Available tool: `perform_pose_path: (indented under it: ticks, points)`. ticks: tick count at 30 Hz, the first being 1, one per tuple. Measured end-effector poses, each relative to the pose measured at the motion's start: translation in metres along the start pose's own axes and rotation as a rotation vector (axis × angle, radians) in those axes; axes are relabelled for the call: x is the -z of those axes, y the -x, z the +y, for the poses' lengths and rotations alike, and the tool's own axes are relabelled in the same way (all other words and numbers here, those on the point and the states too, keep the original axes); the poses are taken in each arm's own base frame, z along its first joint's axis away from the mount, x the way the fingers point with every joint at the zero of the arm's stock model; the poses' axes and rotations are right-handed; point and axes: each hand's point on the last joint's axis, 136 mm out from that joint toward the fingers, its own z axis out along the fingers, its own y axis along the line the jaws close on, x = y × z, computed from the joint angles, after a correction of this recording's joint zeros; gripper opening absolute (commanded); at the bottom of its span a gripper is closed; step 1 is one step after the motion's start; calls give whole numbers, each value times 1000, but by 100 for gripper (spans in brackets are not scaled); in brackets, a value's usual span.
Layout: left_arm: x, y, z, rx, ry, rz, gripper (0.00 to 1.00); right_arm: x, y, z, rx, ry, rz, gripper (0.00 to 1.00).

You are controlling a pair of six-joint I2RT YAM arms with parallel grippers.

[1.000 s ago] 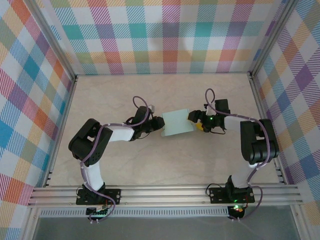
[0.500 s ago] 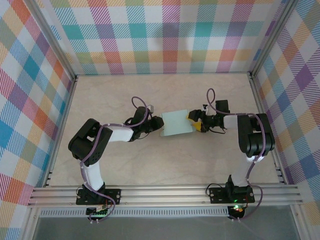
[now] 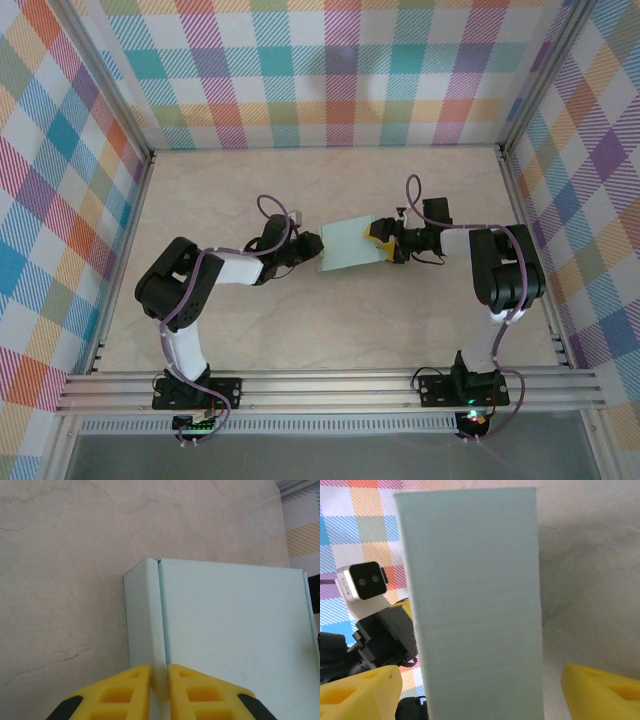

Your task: Fold the paper box

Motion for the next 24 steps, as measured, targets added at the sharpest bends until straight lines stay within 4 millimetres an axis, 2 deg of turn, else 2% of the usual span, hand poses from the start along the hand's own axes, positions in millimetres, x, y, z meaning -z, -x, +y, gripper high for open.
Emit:
perform_pose_path:
  ticks: [10,17,24]
  points:
    - [1,1,2,4,4,-3,18,1,-2,8,-37,25,14,56]
    - [3,-1,5,-6,22,9,27,2,-2,12,-46,35,15,47]
    - [13,1,4,-100,55,14,37,3,-1,15,-69,39,14,41]
